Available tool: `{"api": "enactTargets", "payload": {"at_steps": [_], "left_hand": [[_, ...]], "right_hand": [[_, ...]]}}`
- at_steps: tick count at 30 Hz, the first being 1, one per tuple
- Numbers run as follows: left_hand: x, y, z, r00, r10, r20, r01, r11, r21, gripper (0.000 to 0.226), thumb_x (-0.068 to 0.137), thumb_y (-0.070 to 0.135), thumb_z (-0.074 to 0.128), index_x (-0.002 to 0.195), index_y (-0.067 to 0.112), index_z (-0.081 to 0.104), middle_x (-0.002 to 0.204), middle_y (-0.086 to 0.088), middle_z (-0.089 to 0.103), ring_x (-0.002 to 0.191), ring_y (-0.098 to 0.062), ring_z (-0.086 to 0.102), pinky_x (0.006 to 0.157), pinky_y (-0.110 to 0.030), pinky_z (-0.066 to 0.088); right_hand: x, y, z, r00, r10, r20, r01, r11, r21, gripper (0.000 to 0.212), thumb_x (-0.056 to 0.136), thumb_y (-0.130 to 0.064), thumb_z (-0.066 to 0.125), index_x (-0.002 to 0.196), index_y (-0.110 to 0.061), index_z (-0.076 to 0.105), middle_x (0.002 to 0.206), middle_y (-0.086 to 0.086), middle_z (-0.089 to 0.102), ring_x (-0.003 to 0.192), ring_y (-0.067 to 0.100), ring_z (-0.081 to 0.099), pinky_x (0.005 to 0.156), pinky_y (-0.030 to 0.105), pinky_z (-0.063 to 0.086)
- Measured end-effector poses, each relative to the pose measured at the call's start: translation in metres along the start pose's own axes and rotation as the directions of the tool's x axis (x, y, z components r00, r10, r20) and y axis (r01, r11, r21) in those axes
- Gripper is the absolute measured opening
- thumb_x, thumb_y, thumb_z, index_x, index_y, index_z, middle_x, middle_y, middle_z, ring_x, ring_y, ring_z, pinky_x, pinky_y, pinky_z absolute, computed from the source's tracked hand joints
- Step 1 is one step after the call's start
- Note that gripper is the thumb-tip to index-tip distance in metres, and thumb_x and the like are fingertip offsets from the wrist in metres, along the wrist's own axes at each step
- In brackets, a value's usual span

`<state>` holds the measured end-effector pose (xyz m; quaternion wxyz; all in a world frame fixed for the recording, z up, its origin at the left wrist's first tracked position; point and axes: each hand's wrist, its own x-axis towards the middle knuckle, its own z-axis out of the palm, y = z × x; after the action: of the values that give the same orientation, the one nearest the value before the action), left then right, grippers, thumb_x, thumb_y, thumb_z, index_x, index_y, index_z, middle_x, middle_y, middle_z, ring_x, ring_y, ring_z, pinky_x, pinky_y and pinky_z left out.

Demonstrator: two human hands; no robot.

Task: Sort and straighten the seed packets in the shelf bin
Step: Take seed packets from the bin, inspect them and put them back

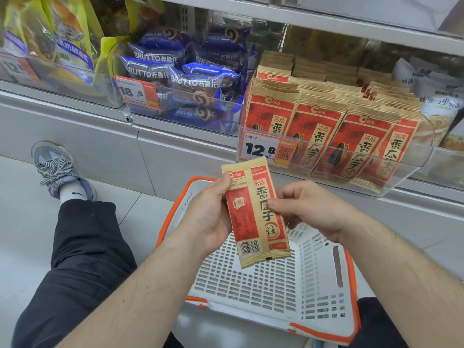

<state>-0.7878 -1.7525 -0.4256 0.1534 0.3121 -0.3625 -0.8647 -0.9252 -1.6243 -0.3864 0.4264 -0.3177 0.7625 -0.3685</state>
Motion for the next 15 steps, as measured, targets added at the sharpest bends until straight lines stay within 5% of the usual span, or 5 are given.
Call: {"api": "enactTargets", "payload": {"at_steps": [7,10,15], "left_hand": [[-0.0015,-0.0026,0.0015,0.999,0.043,0.016,-0.043,0.999,0.0,0.02,0.102,0.016,0.052,0.113,0.011,0.067,0.108,-0.015,0.075,0.105,-0.034,0.07,0.095,-0.06,0.053],[-0.0003,-0.0028,0.0012,1.0,0.024,-0.006,-0.024,0.999,-0.046,0.018,0.103,0.017,0.051,0.105,0.012,0.068,0.101,-0.013,0.077,0.097,-0.033,0.073,0.092,-0.061,0.054],[0.0033,-0.0088,-0.0038,0.999,0.024,-0.044,-0.022,0.998,0.057,0.026,0.103,0.017,0.051,0.124,0.013,0.066,0.109,-0.011,0.076,0.101,-0.029,0.073,0.083,-0.053,0.059]], "right_hand": [[-0.0014,-0.0018,-0.0048,1.0,0.0,-0.006,0.001,0.985,0.174,0.022,0.089,-0.024,0.067,0.1,-0.005,0.069,0.092,0.017,0.075,0.072,0.026,0.065,0.07,0.036,0.049],[-0.0043,-0.0013,-0.0054,0.992,0.039,0.123,-0.058,0.985,0.161,0.055,0.071,-0.021,0.076,0.122,-0.008,0.059,0.098,0.023,0.074,0.082,0.033,0.064,0.066,0.034,0.052],[-0.0062,-0.0037,-0.0008,0.994,0.038,0.104,-0.046,0.995,0.085,0.051,0.073,-0.006,0.079,0.118,-0.002,0.056,0.079,0.017,0.072,0.062,0.024,0.065,0.058,0.031,0.053]]}}
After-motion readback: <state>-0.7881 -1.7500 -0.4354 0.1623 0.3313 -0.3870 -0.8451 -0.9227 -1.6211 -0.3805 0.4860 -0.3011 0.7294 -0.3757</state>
